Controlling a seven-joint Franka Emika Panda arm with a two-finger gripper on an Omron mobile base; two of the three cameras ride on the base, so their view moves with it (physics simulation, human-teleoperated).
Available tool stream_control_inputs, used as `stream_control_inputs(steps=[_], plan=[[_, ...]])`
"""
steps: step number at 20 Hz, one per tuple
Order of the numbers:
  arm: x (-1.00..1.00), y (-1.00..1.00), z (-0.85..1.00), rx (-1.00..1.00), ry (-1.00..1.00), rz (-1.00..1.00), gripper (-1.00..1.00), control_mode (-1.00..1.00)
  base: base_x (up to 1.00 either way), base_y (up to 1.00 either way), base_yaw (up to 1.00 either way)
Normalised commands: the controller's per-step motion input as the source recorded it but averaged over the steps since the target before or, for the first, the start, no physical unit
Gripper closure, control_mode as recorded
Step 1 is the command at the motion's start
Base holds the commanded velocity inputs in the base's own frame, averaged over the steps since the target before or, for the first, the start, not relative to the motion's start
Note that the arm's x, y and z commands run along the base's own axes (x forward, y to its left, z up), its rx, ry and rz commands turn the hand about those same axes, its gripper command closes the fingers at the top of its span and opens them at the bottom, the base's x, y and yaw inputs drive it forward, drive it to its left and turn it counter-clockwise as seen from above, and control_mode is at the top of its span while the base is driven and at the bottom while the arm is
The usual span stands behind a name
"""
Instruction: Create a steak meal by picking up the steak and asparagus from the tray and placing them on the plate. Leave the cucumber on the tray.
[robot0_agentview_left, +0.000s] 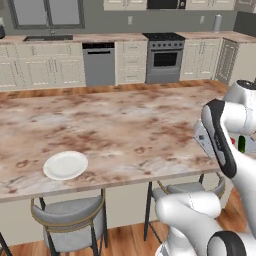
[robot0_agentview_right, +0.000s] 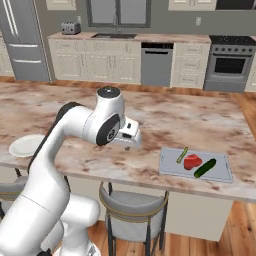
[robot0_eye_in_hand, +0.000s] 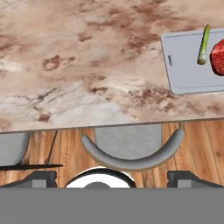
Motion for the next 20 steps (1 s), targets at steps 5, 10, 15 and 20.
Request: stream_control_inputs(steps=[5, 10, 15, 20], plan=[[0.00, -0.65, -0.15, 0.00, -0.01, -0.01, -1.00, -1.00, 0.00, 0.00, 0.00], [0.29, -0.82, -0.10, -0.07, 0.20, -0.16, -1.00, -1.00, 0.00, 0.00, 0.00], [0.58, -0.87, -0.25, -0.04, 0.25, -0.20, -1.00, -1.00, 0.00, 0.00, 0.00], [0.48, -0.43, -0.10, 0.00, 0.05, -0.03, -1.00, -1.00, 0.00, 0.00, 0.00]])
